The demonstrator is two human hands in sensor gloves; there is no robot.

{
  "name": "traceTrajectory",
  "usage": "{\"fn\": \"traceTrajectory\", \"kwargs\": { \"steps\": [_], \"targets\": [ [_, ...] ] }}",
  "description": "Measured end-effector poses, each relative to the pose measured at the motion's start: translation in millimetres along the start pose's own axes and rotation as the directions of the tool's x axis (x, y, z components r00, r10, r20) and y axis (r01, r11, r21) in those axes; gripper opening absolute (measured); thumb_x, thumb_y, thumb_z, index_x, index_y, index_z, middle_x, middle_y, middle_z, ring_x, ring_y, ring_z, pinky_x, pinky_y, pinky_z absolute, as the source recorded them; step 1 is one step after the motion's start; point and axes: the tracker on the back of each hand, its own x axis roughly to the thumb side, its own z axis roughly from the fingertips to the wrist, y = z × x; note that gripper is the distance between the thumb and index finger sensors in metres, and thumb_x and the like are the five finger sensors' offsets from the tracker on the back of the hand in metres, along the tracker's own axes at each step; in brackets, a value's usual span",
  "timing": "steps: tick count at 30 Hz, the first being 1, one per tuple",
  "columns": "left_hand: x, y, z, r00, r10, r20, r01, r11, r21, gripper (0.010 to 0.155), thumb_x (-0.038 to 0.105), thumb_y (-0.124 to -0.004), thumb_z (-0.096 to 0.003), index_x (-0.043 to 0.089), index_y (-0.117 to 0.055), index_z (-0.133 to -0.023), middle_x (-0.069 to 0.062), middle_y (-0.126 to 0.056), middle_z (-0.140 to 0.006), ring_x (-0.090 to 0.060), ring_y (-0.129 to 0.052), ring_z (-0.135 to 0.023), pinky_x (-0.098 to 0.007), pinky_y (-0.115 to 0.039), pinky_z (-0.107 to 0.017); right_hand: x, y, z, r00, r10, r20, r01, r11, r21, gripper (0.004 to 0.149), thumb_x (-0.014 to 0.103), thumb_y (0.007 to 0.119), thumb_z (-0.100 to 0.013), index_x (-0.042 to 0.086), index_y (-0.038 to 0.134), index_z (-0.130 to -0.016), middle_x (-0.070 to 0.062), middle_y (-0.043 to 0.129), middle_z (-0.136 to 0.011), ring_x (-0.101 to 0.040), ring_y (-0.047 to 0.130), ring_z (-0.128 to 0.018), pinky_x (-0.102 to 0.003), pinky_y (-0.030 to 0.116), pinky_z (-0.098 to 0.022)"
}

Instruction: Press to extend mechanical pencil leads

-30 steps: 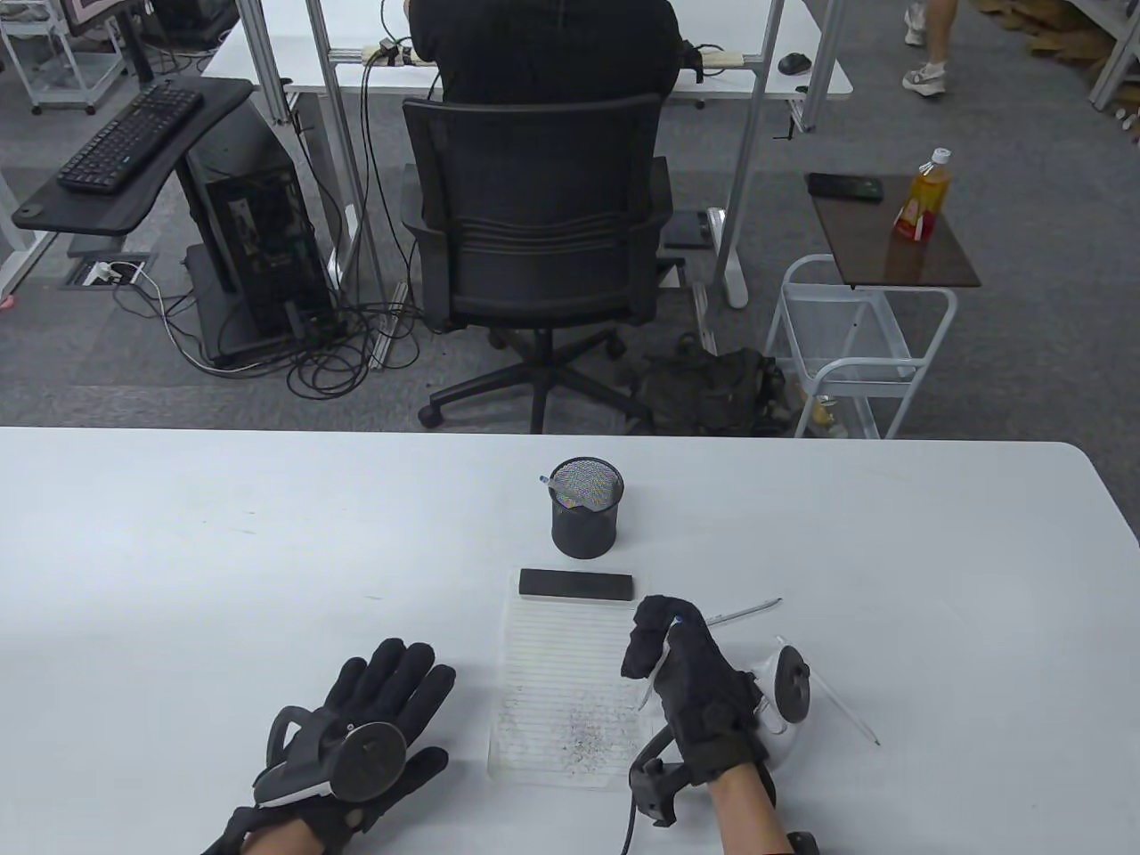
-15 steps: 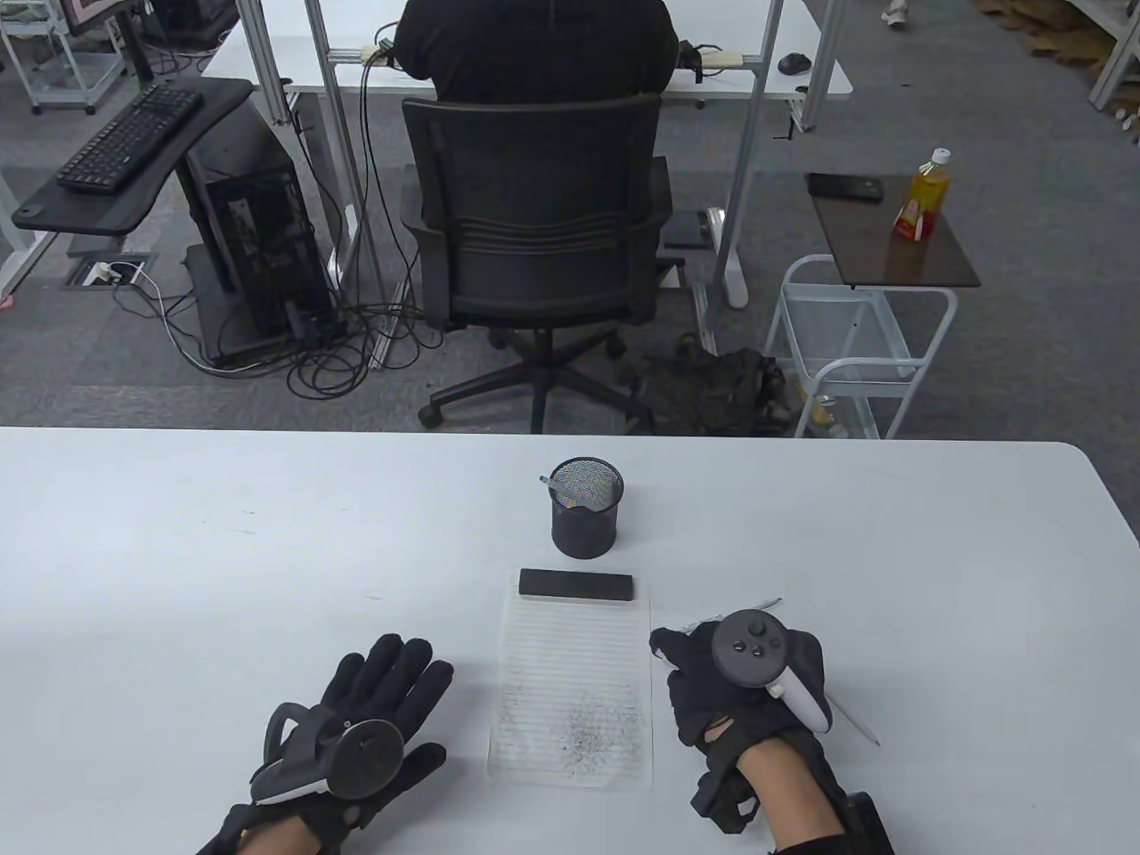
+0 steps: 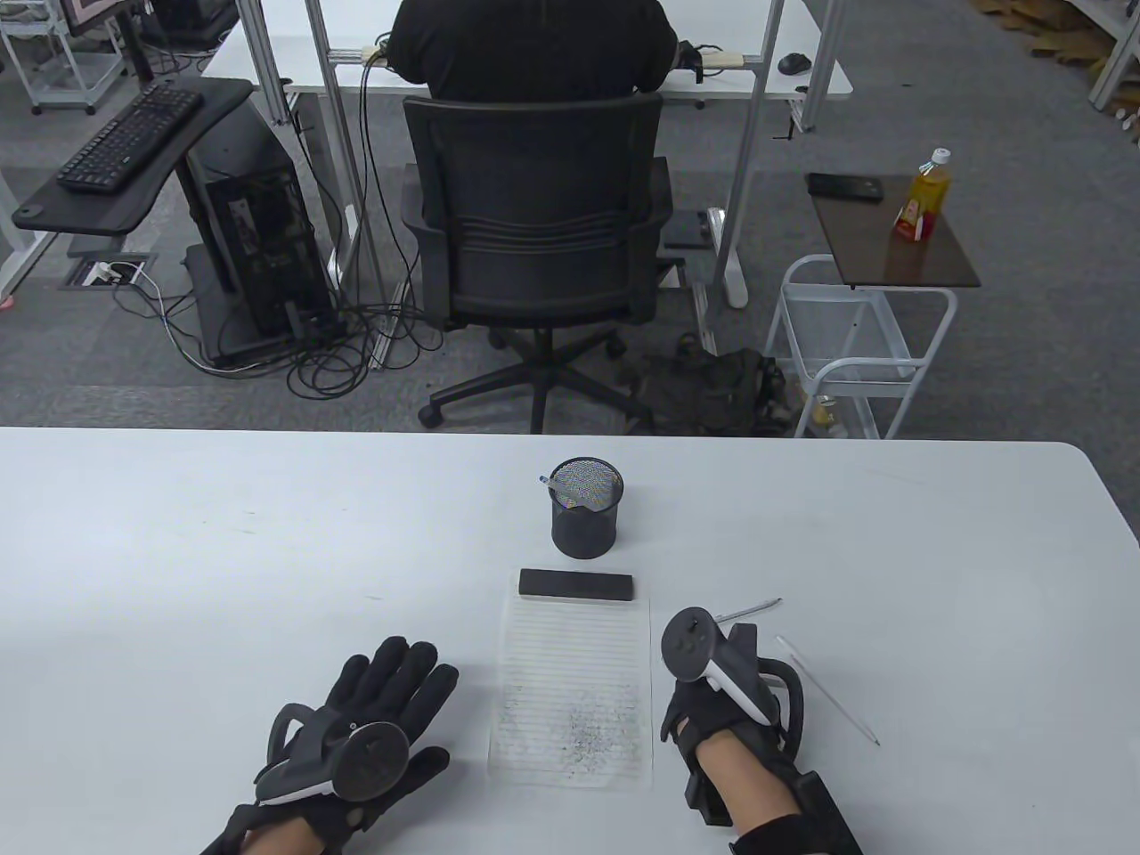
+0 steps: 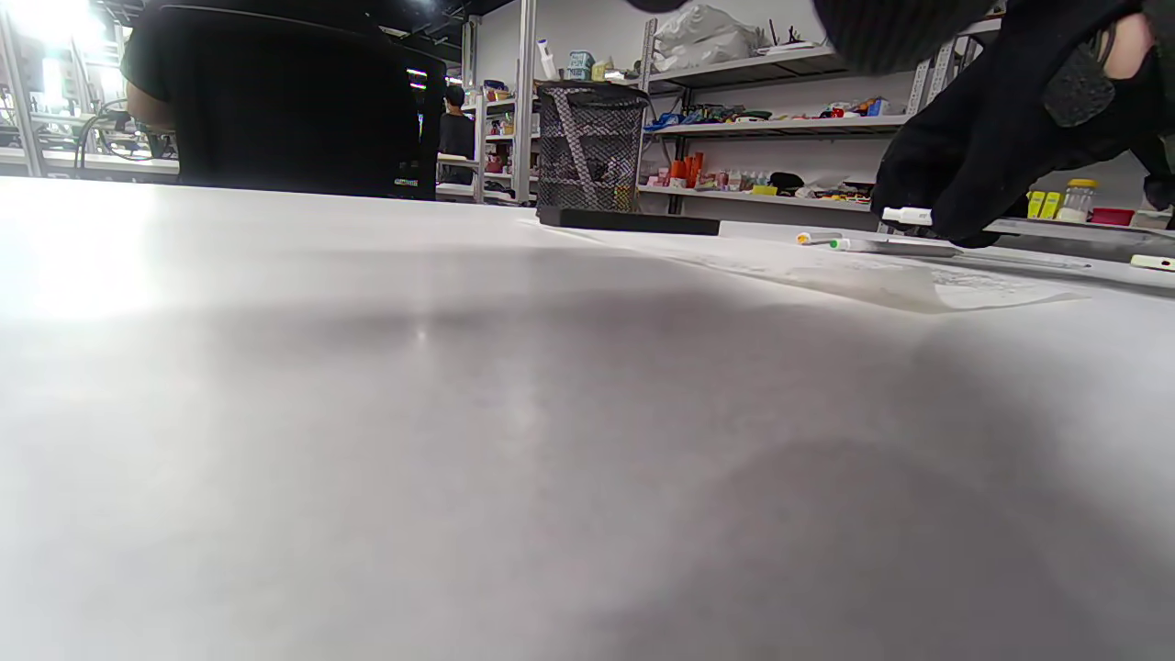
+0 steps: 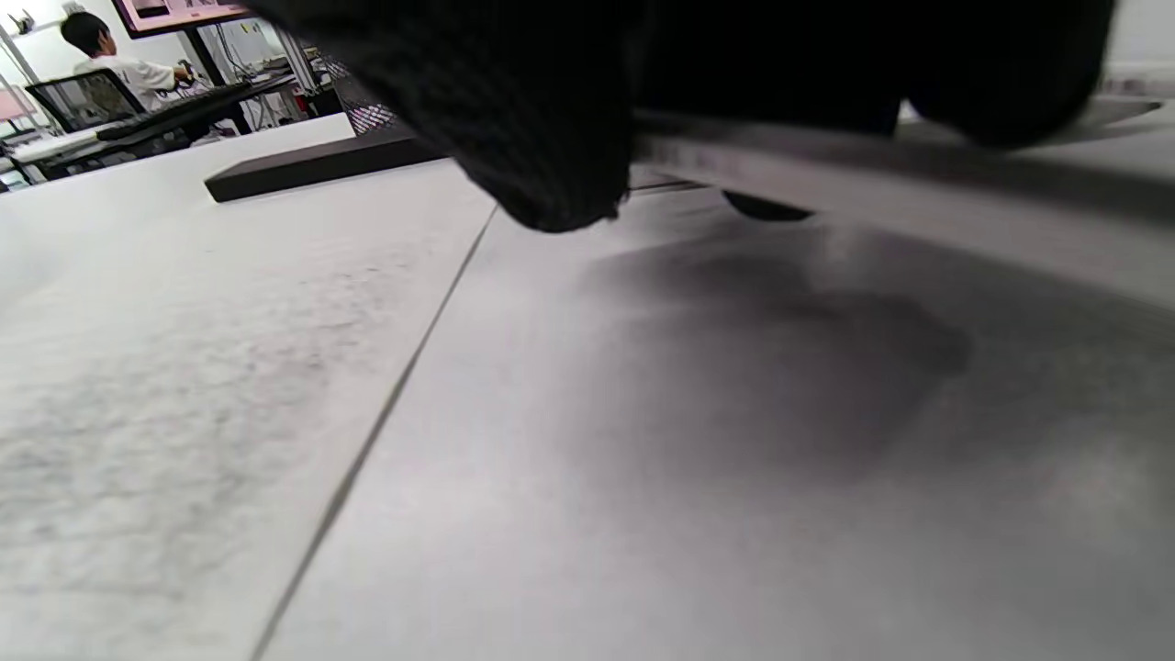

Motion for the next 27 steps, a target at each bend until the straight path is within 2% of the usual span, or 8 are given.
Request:
{"fn": "traceTrajectory", "kwargs": {
  "steps": [12, 27],
  "targets": [
    [2, -1, -1, 1.000, -0.002, 0.007, 0.002, 1.000, -0.004, 0.083, 0.061, -0.067, -0.0464, 0.027, -0.036, -0.115, -0.011, -0.031, -0.121, -0.045, -0.031, -0.113, -0.066, -0.036, -0.076, 12, 7, -8, 0.995, 0.085, -0.061, -0.087, 0.996, -0.036, 0.048, 0.023, 0.099, -0.041, 0.000, 0.091, -0.082, -0.021, 0.096, -0.065, -0.041, 0.107, -0.049, -0.057, 0.092, -0.039],
    [1, 1, 1, 1.000, -0.003, -0.004, 0.003, 1.000, 0.007, 0.083, 0.061, -0.067, -0.0464, 0.026, -0.036, -0.115, -0.011, -0.032, -0.121, -0.045, -0.032, -0.112, -0.066, -0.036, -0.076, 19, 11, -8, 0.986, 0.162, -0.035, -0.164, 0.984, -0.067, 0.044, 0.022, 0.098, -0.042, -0.002, 0.095, -0.079, -0.021, 0.100, -0.061, -0.040, 0.109, -0.044, -0.054, 0.094, -0.034]
  ]
}}
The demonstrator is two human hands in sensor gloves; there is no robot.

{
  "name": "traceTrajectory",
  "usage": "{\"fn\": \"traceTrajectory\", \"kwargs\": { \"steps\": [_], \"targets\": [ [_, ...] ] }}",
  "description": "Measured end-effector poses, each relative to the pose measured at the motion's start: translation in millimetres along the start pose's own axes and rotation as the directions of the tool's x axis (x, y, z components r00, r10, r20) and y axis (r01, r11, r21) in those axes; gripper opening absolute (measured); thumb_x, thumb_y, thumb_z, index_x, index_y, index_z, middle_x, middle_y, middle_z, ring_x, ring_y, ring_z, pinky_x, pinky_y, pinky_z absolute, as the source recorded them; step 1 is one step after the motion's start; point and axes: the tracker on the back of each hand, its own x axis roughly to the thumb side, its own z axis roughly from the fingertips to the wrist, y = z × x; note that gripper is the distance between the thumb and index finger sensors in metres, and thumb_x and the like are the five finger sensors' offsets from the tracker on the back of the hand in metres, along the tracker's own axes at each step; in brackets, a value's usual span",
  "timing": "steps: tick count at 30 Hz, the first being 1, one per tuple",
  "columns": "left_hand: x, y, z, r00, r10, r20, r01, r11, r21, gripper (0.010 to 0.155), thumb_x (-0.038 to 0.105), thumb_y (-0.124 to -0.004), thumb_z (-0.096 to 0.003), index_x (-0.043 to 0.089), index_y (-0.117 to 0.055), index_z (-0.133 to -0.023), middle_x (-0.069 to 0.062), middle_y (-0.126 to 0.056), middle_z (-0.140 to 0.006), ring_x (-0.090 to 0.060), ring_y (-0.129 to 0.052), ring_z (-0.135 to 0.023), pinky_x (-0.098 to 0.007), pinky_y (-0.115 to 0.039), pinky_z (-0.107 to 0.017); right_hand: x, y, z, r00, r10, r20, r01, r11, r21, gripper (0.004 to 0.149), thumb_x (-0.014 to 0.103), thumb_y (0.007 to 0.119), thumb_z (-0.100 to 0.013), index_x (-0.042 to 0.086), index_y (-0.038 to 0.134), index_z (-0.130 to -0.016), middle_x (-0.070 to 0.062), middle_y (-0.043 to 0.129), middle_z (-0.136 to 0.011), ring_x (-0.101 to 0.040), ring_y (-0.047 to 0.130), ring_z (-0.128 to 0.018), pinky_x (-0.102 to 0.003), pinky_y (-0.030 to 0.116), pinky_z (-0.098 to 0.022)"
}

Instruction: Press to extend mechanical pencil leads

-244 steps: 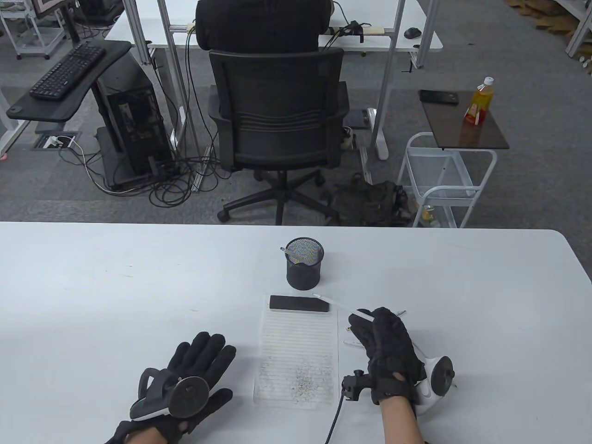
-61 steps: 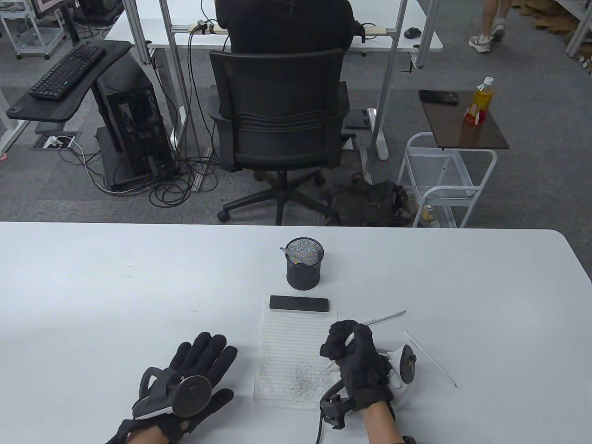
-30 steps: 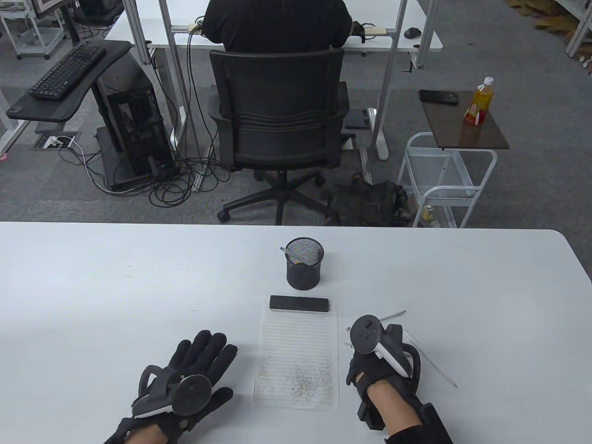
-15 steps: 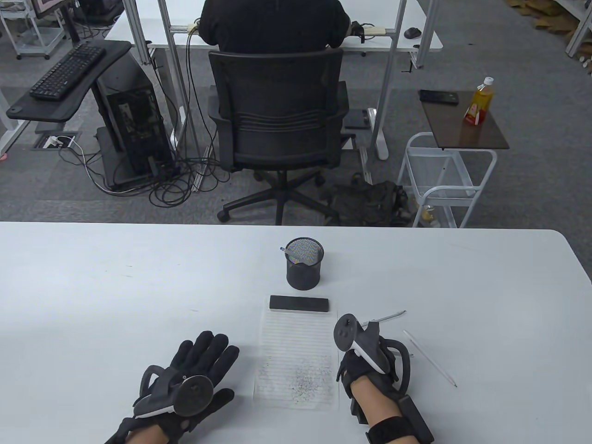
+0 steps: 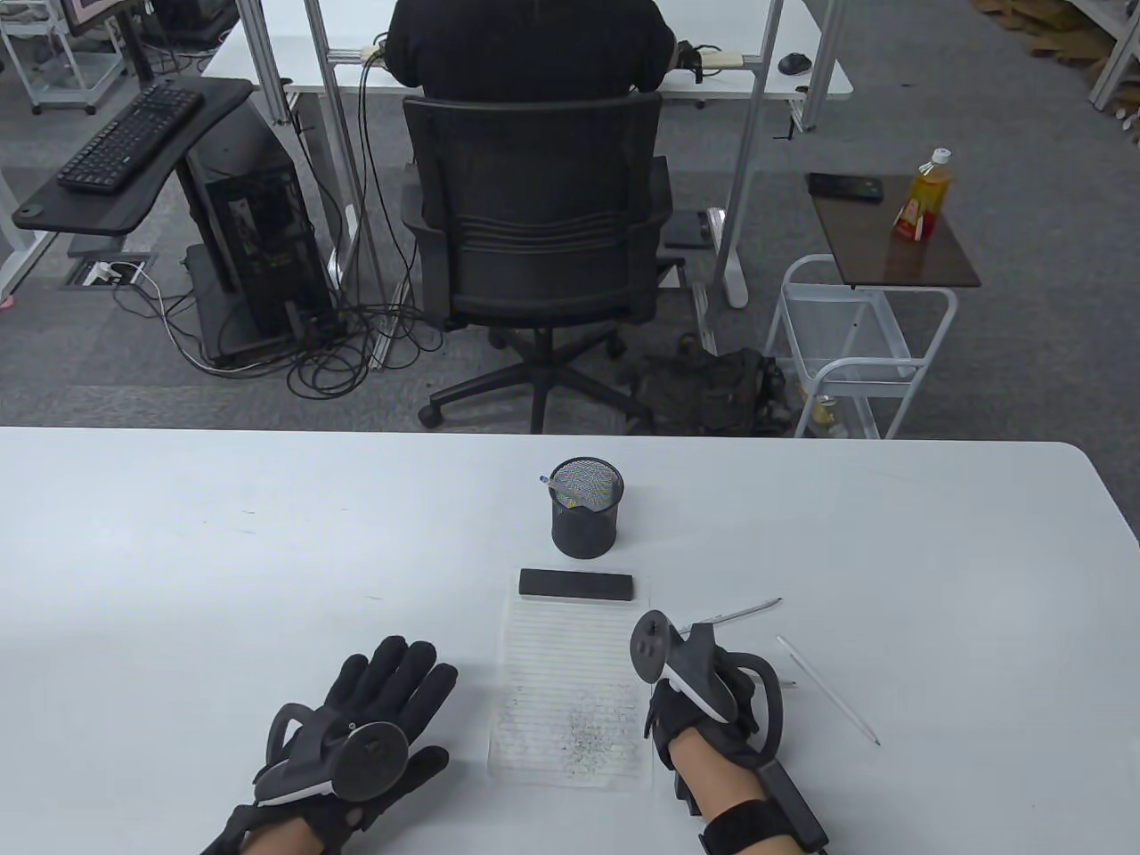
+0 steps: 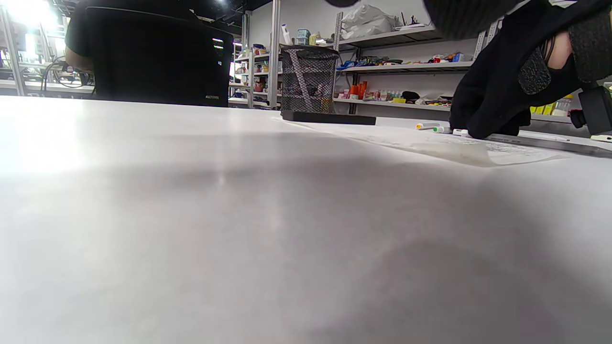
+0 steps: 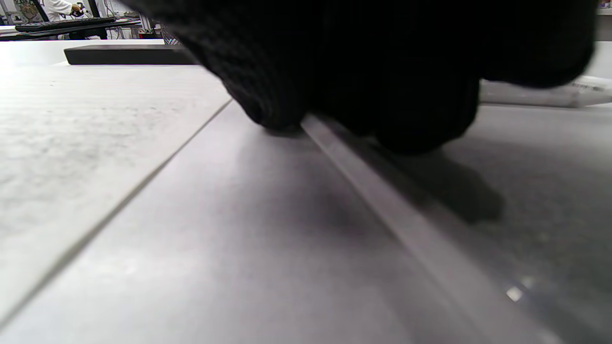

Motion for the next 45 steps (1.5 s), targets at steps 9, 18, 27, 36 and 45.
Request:
{"fn": "traceTrajectory", "kwargs": {
  "steps": [9, 18, 27, 36, 45],
  "targets": [
    [-2, 2, 1, 1.000, -0.005, -0.004, 0.005, 1.000, 0.010, 0.083, 0.061, -0.067, -0.0464, 0.026, -0.036, -0.115, -0.011, -0.032, -0.121, -0.045, -0.031, -0.112, -0.066, -0.037, -0.076, -1, -3, 3, 1.000, -0.022, -0.017, 0.023, 0.999, 0.023, 0.049, 0.031, 0.099, -0.045, -0.002, 0.094, -0.081, -0.022, 0.100, -0.064, -0.041, 0.109, -0.048, -0.056, 0.093, -0.037],
    [-5, 3, 2, 1.000, -0.005, -0.014, 0.006, 1.000, 0.023, 0.083, 0.061, -0.067, -0.0463, 0.026, -0.036, -0.115, -0.011, -0.031, -0.121, -0.045, -0.031, -0.112, -0.066, -0.037, -0.076, 7, -71, 8, 0.990, -0.131, 0.056, 0.138, 0.979, -0.152, 0.060, 0.040, 0.094, -0.050, 0.000, 0.082, -0.093, -0.024, 0.089, -0.077, -0.049, 0.097, -0.061, -0.063, 0.082, -0.047],
    [-11, 0, 1, 1.000, 0.003, -0.028, -0.003, 1.000, 0.009, 0.083, 0.061, -0.067, -0.0463, 0.026, -0.036, -0.115, -0.011, -0.031, -0.121, -0.045, -0.031, -0.112, -0.066, -0.037, -0.076, 71, -115, -65, 0.949, -0.259, 0.180, 0.291, 0.938, -0.188, 0.069, 0.042, 0.092, -0.051, 0.007, 0.068, -0.106, -0.023, 0.072, -0.100, -0.056, 0.075, -0.089, -0.073, 0.059, -0.066],
    [-13, -2, 1, 1.000, -0.012, -0.029, 0.012, 1.000, 0.004, 0.083, 0.061, -0.067, -0.0464, 0.026, -0.036, -0.115, -0.011, -0.032, -0.121, -0.045, -0.032, -0.112, -0.066, -0.037, -0.076, 118, -98, -128, 0.962, -0.214, 0.168, 0.251, 0.937, -0.241, 0.065, 0.040, 0.093, -0.051, 0.010, 0.072, -0.105, -0.024, 0.063, -0.106, -0.055, 0.060, -0.099, -0.076, 0.046, -0.069],
    [-11, -1, 2, 0.999, -0.035, -0.033, 0.035, 0.999, 0.007, 0.083, 0.061, -0.067, -0.0464, 0.026, -0.036, -0.115, -0.011, -0.032, -0.121, -0.045, -0.032, -0.112, -0.066, -0.037, -0.076, 131, -93, -131, 0.982, -0.108, 0.153, 0.157, 0.920, -0.359, 0.053, 0.037, 0.093, -0.052, 0.003, 0.085, -0.092, -0.022, 0.078, -0.093, -0.048, 0.078, -0.086, -0.073, 0.056, -0.067]
  ]
}}
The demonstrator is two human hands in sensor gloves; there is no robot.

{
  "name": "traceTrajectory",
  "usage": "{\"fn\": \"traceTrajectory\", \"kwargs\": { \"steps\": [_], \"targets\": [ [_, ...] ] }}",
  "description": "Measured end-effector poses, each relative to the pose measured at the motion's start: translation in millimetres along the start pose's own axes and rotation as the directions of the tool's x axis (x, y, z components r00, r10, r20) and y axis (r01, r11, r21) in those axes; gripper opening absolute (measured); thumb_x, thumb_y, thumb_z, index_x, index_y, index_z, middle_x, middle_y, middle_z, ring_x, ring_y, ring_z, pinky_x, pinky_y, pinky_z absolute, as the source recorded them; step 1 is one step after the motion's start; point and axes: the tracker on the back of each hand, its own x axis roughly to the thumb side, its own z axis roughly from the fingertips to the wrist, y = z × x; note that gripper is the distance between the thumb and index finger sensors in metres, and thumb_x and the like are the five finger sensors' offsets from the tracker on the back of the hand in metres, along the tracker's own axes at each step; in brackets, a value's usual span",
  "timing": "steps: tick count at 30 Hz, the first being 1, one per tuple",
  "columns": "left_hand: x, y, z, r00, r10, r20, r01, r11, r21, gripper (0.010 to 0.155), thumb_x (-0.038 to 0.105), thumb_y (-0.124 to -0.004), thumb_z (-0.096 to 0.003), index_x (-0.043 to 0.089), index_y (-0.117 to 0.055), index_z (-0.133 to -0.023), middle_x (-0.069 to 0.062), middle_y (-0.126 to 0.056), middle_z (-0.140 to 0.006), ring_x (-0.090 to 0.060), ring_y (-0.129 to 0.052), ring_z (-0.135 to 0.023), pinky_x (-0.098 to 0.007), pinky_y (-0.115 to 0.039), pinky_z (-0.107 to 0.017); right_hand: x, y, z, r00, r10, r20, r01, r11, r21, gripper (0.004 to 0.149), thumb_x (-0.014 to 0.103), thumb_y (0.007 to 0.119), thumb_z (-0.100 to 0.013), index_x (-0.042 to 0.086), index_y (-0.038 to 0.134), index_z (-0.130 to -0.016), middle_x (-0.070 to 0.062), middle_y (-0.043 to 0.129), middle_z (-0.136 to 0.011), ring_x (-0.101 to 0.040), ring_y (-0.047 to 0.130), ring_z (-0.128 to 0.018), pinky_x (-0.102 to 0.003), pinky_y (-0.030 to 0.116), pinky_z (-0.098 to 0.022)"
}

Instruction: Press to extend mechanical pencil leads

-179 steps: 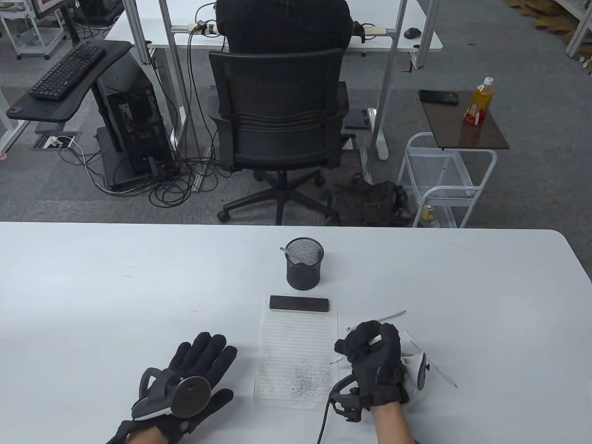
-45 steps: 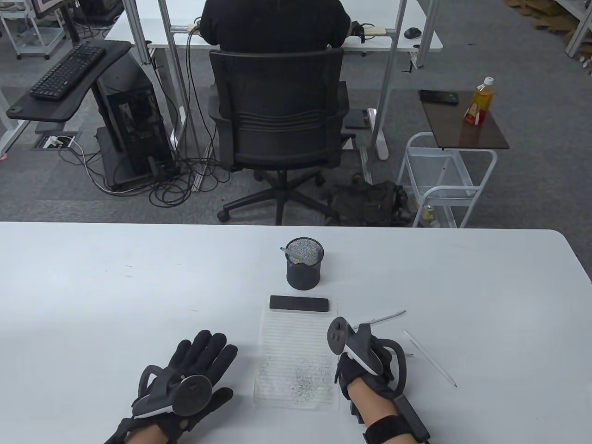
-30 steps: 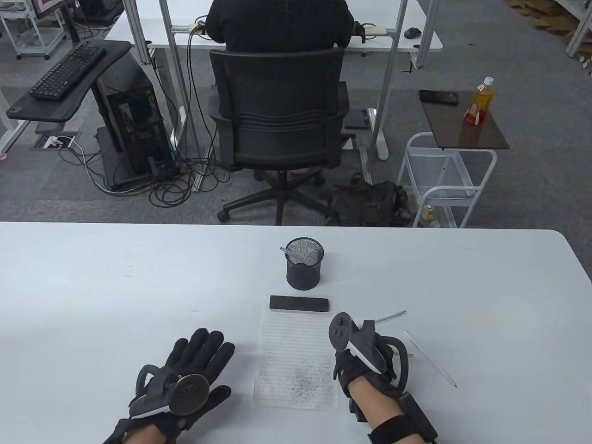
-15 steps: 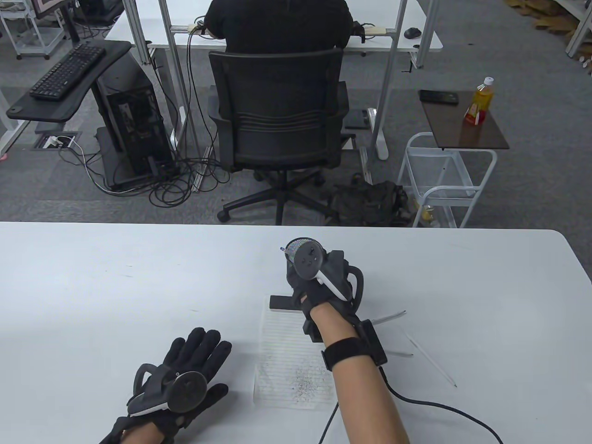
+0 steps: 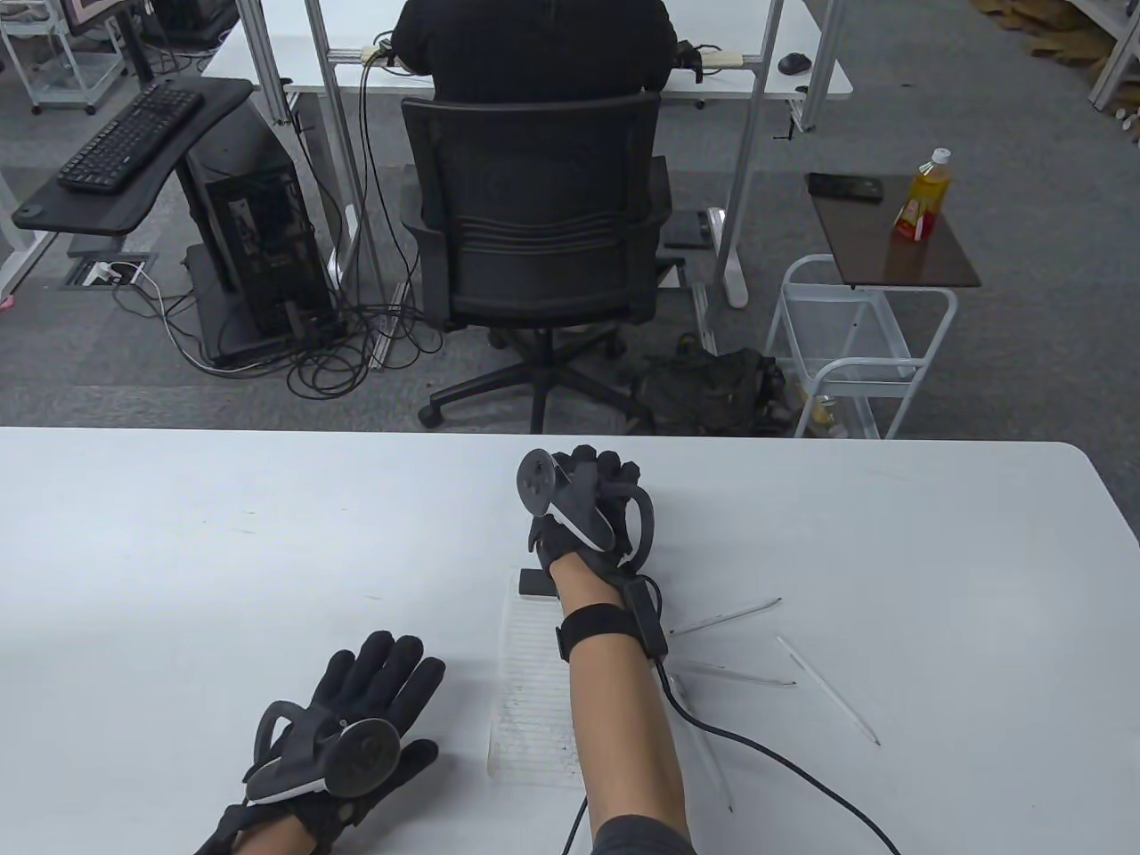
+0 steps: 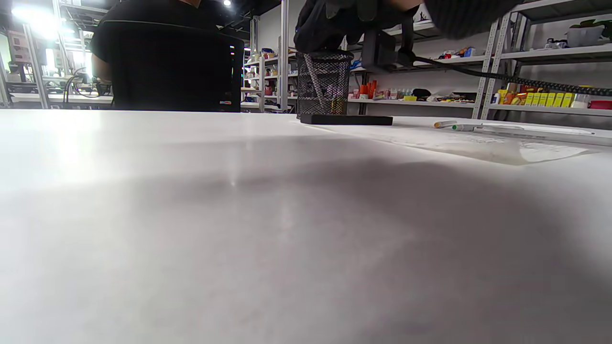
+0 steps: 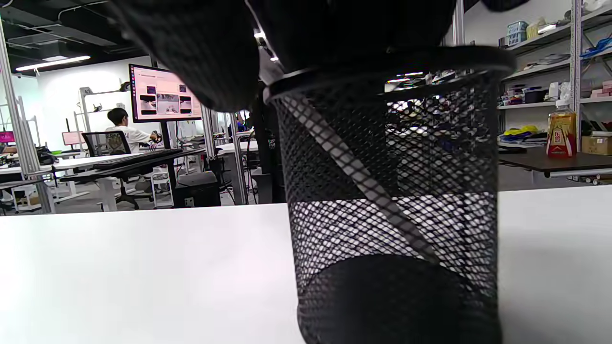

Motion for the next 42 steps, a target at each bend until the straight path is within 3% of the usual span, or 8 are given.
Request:
{"fn": "traceTrajectory", "kwargs": {
  "steps": [8, 17, 21, 24, 28, 32, 37, 42],
  "targets": [
    [-1, 5, 2, 1.000, 0.002, -0.006, -0.002, 1.000, 0.020, 0.083, 0.061, -0.067, -0.0463, 0.026, -0.036, -0.115, -0.011, -0.032, -0.121, -0.045, -0.032, -0.112, -0.066, -0.037, -0.076, 10, 1, 0, 0.999, 0.051, 0.009, -0.051, 0.998, -0.026, 0.044, 0.031, 0.093, -0.052, 0.001, 0.090, -0.086, -0.021, 0.087, -0.086, -0.046, 0.088, -0.078, -0.070, 0.062, -0.065],
    [-4, 5, 3, 1.000, 0.003, -0.018, -0.003, 1.000, 0.013, 0.083, 0.061, -0.067, -0.0463, 0.026, -0.036, -0.115, -0.011, -0.032, -0.121, -0.045, -0.032, -0.112, -0.066, -0.037, -0.076, 5, -1, 2, 1.000, 0.009, 0.014, -0.009, 0.999, -0.048, 0.044, 0.030, 0.094, -0.051, -0.001, 0.094, -0.081, -0.021, 0.096, -0.077, -0.042, 0.100, -0.070, -0.066, 0.070, -0.063],
    [-3, 5, 3, 1.000, 0.001, -0.017, -0.001, 1.000, 0.009, 0.083, 0.061, -0.067, -0.0463, 0.026, -0.036, -0.115, -0.011, -0.032, -0.121, -0.045, -0.032, -0.112, -0.067, -0.037, -0.076, 9, -6, 4, 0.990, 0.102, 0.098, -0.091, 0.990, -0.105, 0.040, 0.029, 0.093, -0.048, 0.002, 0.098, -0.077, -0.018, 0.098, -0.075, -0.042, 0.099, -0.069, -0.065, 0.073, -0.062],
    [-3, 6, 3, 1.000, 0.004, -0.019, -0.003, 1.000, 0.006, 0.083, 0.061, -0.067, -0.0464, 0.026, -0.036, -0.115, -0.011, -0.032, -0.121, -0.045, -0.032, -0.112, -0.066, -0.037, -0.076, 10, -15, 5, 0.986, 0.095, 0.134, -0.075, 0.986, -0.150, 0.039, 0.030, 0.093, -0.047, 0.005, 0.097, -0.078, -0.017, 0.096, -0.076, -0.042, 0.097, -0.070, -0.066, 0.073, -0.061],
    [-4, 6, 3, 1.000, 0.011, -0.025, -0.011, 1.000, 0.005, 0.083, 0.061, -0.067, -0.0464, 0.026, -0.036, -0.115, -0.011, -0.032, -0.121, -0.046, -0.032, -0.112, -0.067, -0.037, -0.076, 9, -32, 11, 0.986, 0.056, 0.158, -0.026, 0.982, -0.188, 0.040, 0.031, 0.093, -0.048, 0.007, 0.095, -0.080, -0.017, 0.094, -0.078, -0.043, 0.094, -0.072, -0.066, 0.073, -0.061],
    [-6, 6, 4, 0.999, 0.017, -0.033, -0.017, 1.000, 0.007, 0.083, 0.061, -0.067, -0.0463, 0.026, -0.036, -0.115, -0.011, -0.032, -0.121, -0.046, -0.032, -0.112, -0.066, -0.037, -0.076, 8, -74, 25, 0.975, 0.002, 0.221, 0.059, 0.961, -0.271, 0.040, 0.031, 0.091, -0.049, 0.007, 0.094, -0.081, -0.017, 0.093, -0.080, -0.043, 0.094, -0.074, -0.066, 0.072, -0.062],
    [-4, 8, 4, 1.000, 0.015, -0.025, -0.014, 1.000, 0.017, 0.083, 0.061, -0.067, -0.0464, 0.026, -0.036, -0.115, -0.011, -0.031, -0.121, -0.045, -0.032, -0.112, -0.066, -0.037, -0.076, -3, -123, 58, 0.952, -0.074, 0.296, 0.177, 0.925, -0.337, 0.041, 0.029, 0.086, -0.050, 0.006, 0.090, -0.084, -0.021, 0.099, -0.074, -0.044, 0.105, -0.068, -0.064, 0.082, -0.058],
    [-2, 8, 3, 1.000, 0.014, -0.016, -0.014, 1.000, 0.019, 0.083, 0.061, -0.067, -0.0463, 0.026, -0.036, -0.115, -0.011, -0.031, -0.121, -0.045, -0.031, -0.112, -0.066, -0.037, -0.076, -33, -138, 99, 0.932, -0.160, 0.326, 0.275, 0.896, -0.347, 0.041, 0.028, 0.087, -0.050, 0.006, 0.089, -0.084, -0.020, 0.100, -0.072, -0.042, 0.106, -0.066, -0.062, 0.084, -0.057]
  ]
}}
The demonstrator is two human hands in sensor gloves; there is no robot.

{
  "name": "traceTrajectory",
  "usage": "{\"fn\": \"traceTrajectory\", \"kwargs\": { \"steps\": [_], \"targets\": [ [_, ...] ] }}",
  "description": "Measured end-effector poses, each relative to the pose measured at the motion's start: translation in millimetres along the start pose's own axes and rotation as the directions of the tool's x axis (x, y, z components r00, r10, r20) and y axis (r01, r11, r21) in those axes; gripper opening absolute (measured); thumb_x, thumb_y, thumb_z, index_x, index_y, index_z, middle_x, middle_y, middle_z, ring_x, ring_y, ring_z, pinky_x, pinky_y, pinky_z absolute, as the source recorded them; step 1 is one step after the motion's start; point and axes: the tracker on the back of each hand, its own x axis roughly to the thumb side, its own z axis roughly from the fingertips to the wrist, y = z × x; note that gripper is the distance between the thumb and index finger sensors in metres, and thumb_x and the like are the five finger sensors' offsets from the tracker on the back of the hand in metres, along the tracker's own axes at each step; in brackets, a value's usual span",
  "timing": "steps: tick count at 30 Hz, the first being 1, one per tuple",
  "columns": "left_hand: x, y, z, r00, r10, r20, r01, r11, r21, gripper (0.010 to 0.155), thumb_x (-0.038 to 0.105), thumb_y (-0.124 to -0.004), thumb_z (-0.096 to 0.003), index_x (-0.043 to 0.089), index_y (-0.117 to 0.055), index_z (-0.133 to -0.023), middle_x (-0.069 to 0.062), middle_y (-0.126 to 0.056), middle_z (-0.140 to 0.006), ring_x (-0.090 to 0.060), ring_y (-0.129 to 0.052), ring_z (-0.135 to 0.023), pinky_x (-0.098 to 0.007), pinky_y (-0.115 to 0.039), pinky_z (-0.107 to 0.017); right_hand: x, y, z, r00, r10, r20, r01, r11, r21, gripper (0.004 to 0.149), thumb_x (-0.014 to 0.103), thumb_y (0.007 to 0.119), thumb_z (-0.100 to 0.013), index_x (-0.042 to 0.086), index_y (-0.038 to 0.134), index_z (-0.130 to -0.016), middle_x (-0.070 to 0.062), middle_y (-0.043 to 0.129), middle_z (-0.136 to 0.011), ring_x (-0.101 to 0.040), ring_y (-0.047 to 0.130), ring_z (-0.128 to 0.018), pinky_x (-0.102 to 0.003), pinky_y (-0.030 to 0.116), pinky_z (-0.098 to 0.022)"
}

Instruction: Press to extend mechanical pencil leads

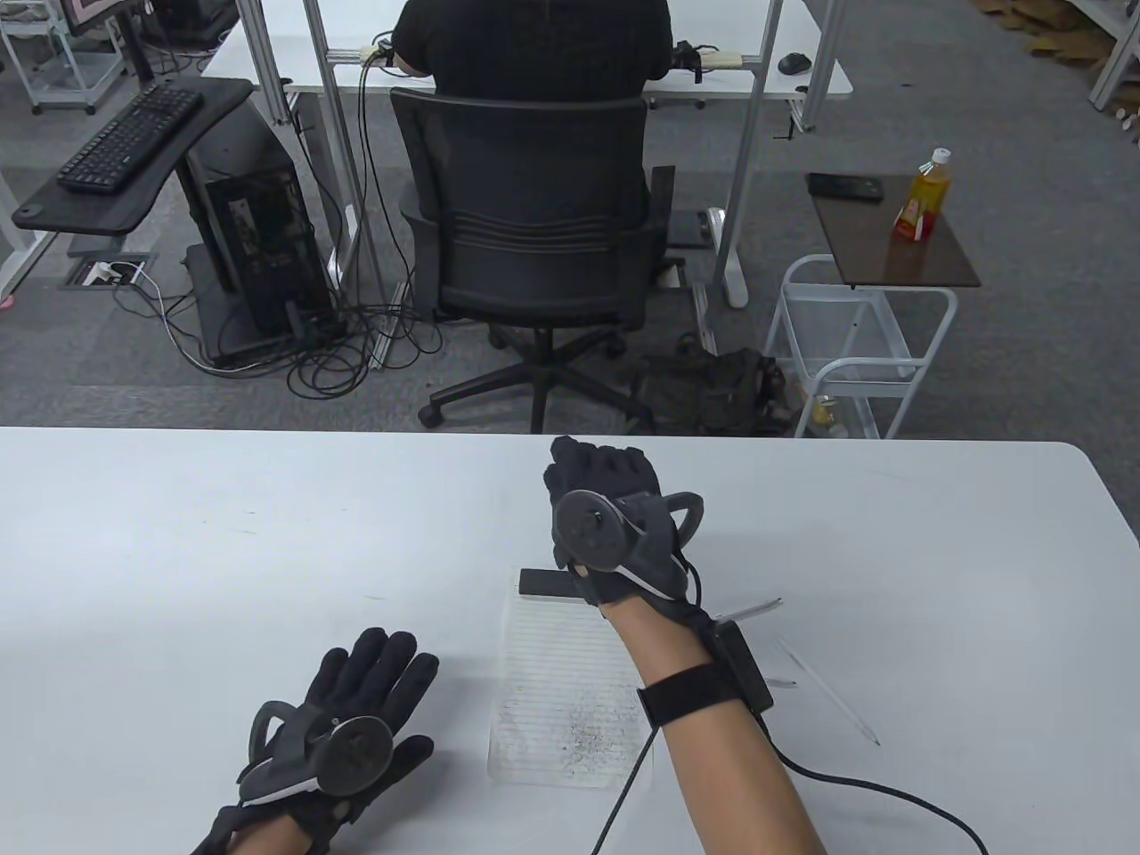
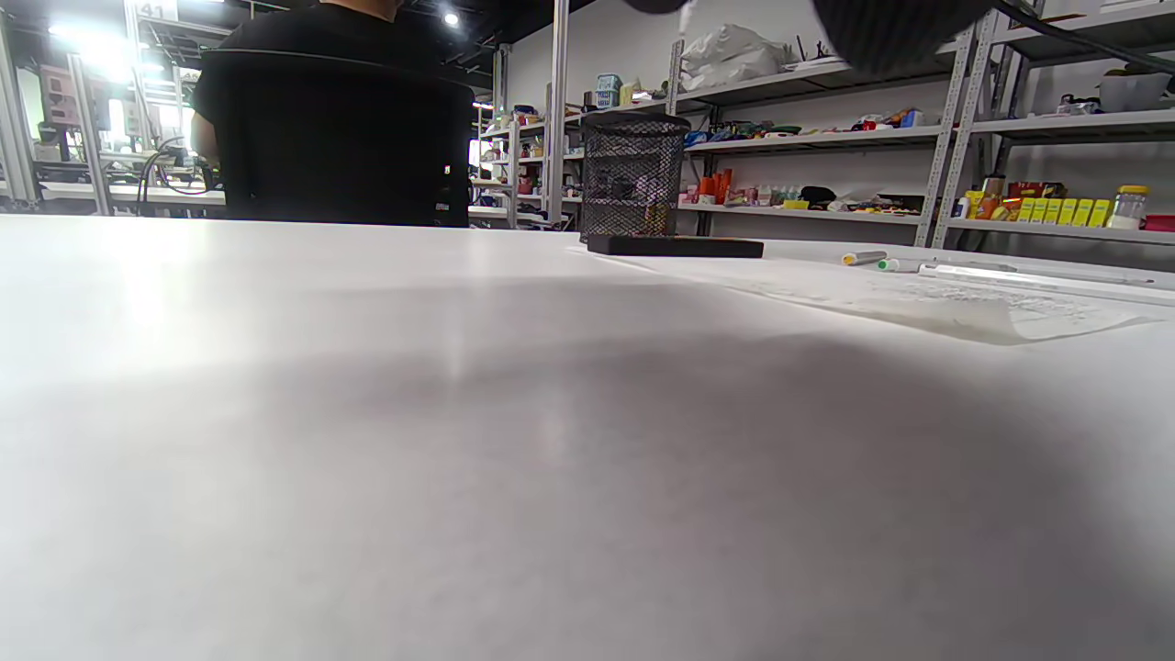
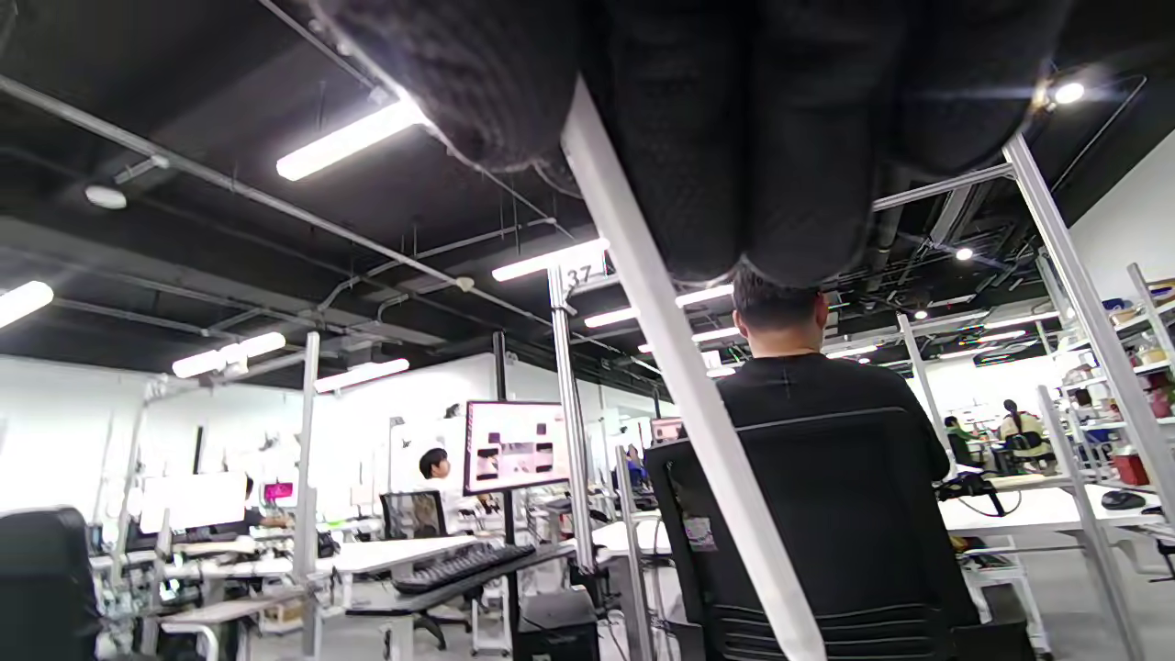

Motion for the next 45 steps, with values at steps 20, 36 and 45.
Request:
{"fn": "traceTrajectory", "kwargs": {
  "steps": [20, 36, 45],
  "targets": [
    [8, -1, -2, 0.999, -0.021, 0.032, 0.021, 1.000, 0.001, 0.083, 0.061, -0.067, -0.0462, 0.027, -0.035, -0.115, -0.011, -0.030, -0.121, -0.045, -0.031, -0.113, -0.066, -0.036, -0.076, -80, 4, 152, 0.824, -0.490, -0.283, 0.441, 0.870, -0.220, 0.054, 0.028, 0.099, -0.044, 0.005, 0.084, -0.091, -0.015, 0.093, -0.072, -0.038, 0.099, -0.065, -0.067, 0.075, -0.059],
    [3, -1, -3, 0.999, -0.021, 0.026, 0.020, 1.000, 0.008, 0.083, 0.061, -0.067, -0.0463, 0.027, -0.036, -0.115, -0.011, -0.031, -0.121, -0.045, -0.031, -0.113, -0.066, -0.036, -0.076, -103, 68, 191, -0.188, -0.936, -0.297, 0.941, -0.085, -0.328, 0.056, 0.056, 0.061, -0.059, 0.021, 0.069, -0.102, -0.016, 0.077, -0.079, -0.046, 0.077, -0.066, -0.082, 0.053, -0.060],
    [5, -2, -2, 0.999, -0.019, 0.029, 0.019, 1.000, 0.014, 0.083, 0.061, -0.067, -0.0463, 0.027, -0.036, -0.115, -0.011, -0.031, -0.121, -0.045, -0.031, -0.113, -0.066, -0.036, -0.076, -100, 78, 196, -0.351, -0.911, -0.218, 0.882, -0.243, -0.403, 0.070, 0.067, 0.058, -0.059, 0.006, 0.088, -0.074, -0.015, 0.087, -0.055, -0.042, 0.083, -0.046, -0.072, 0.065, -0.052]
  ]
}}
